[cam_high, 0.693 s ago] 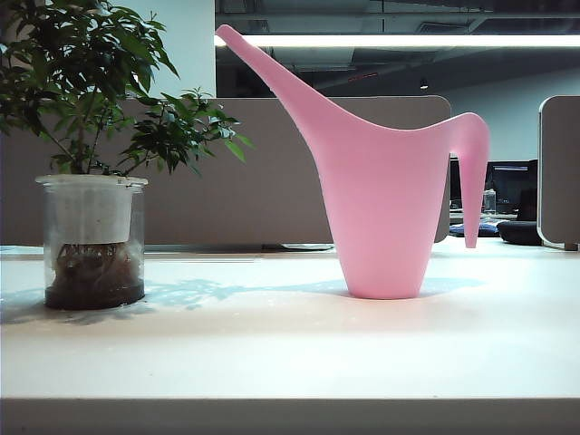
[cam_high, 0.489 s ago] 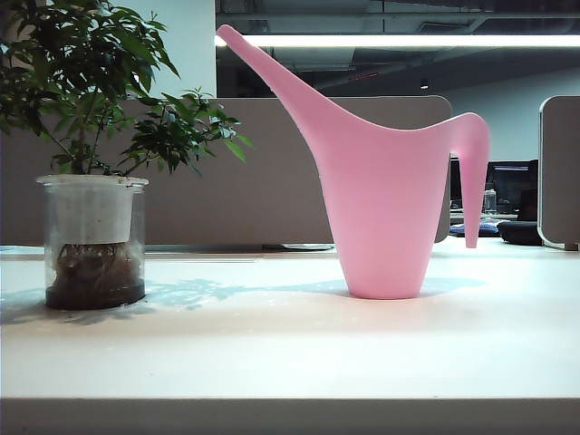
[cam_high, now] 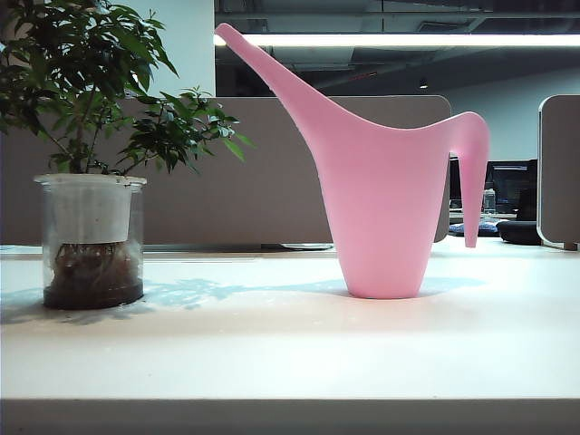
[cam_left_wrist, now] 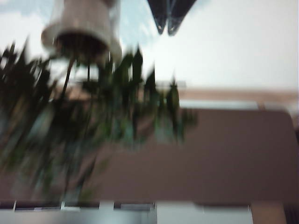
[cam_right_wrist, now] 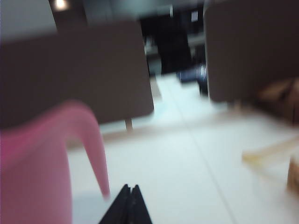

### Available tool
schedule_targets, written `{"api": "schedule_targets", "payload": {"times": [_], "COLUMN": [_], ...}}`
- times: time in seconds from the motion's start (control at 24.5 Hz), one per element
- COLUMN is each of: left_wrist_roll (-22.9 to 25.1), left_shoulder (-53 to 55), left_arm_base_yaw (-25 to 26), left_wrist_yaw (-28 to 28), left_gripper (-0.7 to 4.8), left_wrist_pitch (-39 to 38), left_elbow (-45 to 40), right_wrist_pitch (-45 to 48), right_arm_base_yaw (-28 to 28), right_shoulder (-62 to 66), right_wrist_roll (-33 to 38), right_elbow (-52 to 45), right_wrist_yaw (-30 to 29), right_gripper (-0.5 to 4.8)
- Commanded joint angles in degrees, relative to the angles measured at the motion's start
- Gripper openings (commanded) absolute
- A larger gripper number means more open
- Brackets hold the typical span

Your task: Pick up the watering can from the table, water the potted plant, and put the can back.

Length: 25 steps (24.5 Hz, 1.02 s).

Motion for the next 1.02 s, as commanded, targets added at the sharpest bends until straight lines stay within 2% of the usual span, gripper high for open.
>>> {"api": "schedule_targets", "payload": {"times": [0.04, 0.2, 0.24, 0.37, 0.57, 0.69, 0.82, 0.86, 0.98, 1.02], "left_wrist_roll": [1.95, 0.94, 0.98, 1.18, 1.18, 1.46, 1.64, 1.84, 6.56, 7.04], "left_shoulder": [5.9, 16.68, 22.32, 32.41, 42.1, 46.49, 47.93, 48.02, 48.0, 48.02], "left_arm_base_yaw": [-0.04, -0.07, -0.07, -0.09, -3.45, -8.52, -14.49, -18.93, -27.08, -28.46], "left_wrist_yaw": [0.57, 3.78, 6.73, 13.31, 15.56, 17.25, 15.72, 12.52, 7.63, 6.99], "left_gripper": [-0.05, -0.05, -0.05, -0.05, -0.05, -0.05, -0.05, -0.05, -0.05, -0.05], "left_wrist_pitch": [-0.68, -2.54, -6.51, -14.53, -19.82, -26.53, -29.77, -30.88, -31.1, -31.19], "left_elbow": [7.56, 17.68, 24.2, 36.0, 46.36, 51.19, 52.37, 52.3, 52.3, 52.28], "right_wrist_pitch": [-2.36, -7.72, -10.29, -16.39, -18.43, -18.01, -17.46, -16.46, -13.53, -13.46], "right_arm_base_yaw": [0.02, 0.0, 0.02, 0.0, 0.11, 0.46, 1.49, 1.49, 1.46, 1.44], "right_shoulder": [3.43, 11.61, 16.02, 26.62, 37.62, 43.89, 49.75, 53.51, 61.64, 63.45], "right_wrist_roll": [-4.9, -8.02, -9.22, -11.78, -11.91, -11.89, -11.98, -11.96, -11.93, -11.91], "right_elbow": [9.79, 22.25, 27.87, 38.66, 45.7, 46.16, 46.05, 45.44, 43.23, 43.25], "right_wrist_yaw": [0.31, 0.39, 0.42, 0.92, 0.04, -4.22, -4.13, -4.2, -5.66, -5.62], "right_gripper": [-0.05, -0.05, -0.05, -0.05, -0.05, -0.05, -0.01, 0.15, 1.28, 1.34]}}
